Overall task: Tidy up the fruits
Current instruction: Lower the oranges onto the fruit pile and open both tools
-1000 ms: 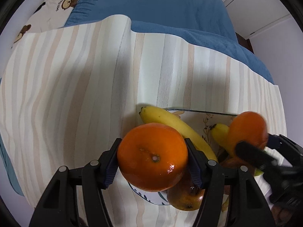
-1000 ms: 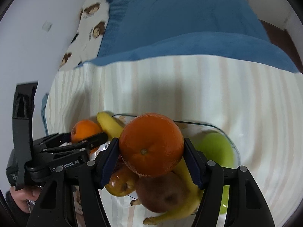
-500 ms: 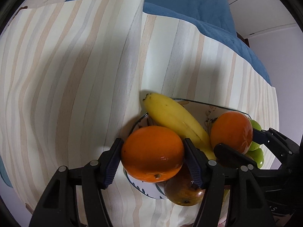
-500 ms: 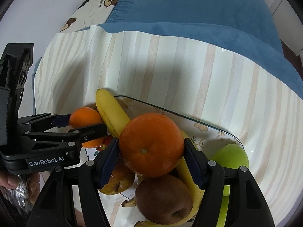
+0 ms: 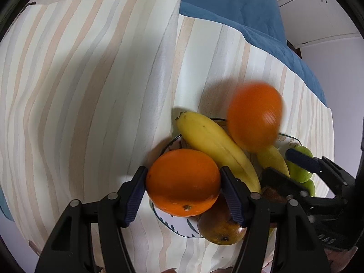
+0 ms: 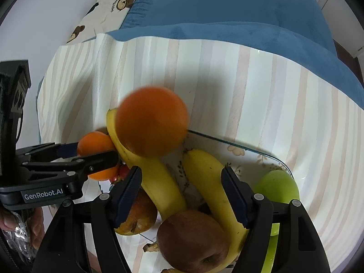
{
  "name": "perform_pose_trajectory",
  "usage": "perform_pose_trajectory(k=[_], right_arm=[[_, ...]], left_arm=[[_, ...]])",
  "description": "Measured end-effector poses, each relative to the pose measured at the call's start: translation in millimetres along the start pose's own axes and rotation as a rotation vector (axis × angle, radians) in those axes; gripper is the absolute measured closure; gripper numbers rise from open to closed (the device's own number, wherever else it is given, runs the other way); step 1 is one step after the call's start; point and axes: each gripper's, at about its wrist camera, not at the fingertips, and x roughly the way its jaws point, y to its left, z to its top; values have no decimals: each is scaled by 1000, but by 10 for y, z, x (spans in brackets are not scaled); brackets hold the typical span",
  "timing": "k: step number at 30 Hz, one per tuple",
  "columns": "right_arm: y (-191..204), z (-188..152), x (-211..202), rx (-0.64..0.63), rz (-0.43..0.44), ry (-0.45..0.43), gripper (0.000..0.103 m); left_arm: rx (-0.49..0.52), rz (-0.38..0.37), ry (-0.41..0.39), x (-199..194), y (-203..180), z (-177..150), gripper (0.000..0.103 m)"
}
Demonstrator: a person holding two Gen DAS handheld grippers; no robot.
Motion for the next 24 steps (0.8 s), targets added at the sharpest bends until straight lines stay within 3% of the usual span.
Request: perform_pose_trajectory(k=[2,6,9,13,16,18,19,24], right_arm=[[-59,6,-81,15,12,-26,28],[-268,148,-317,131,141,-134,28],[-295,363,-197,213,250,-122,28],[-161,613,49,250,318,-84,28],[2,742,283,233,310,-15,26],[140,780,394,170,197,-3,30],[189,788,412,140,168,-8,36],[218,766,289,92,109,-51,38]], left_arm=[[-4,-3,-4,-12,20,2,41],[-18,-16,-9,-6,87,-20,40],[-39,-43,-8,-13,191,-37,40],[-39,-41,-16,-4,215,-52,39],[-26,-20,-26,14,179,-64,39],[-10,-3,-31,38,132,-83,39],[-5,3,-33,48,120,-91,38],[20,15,-43,68,100,-130,37]])
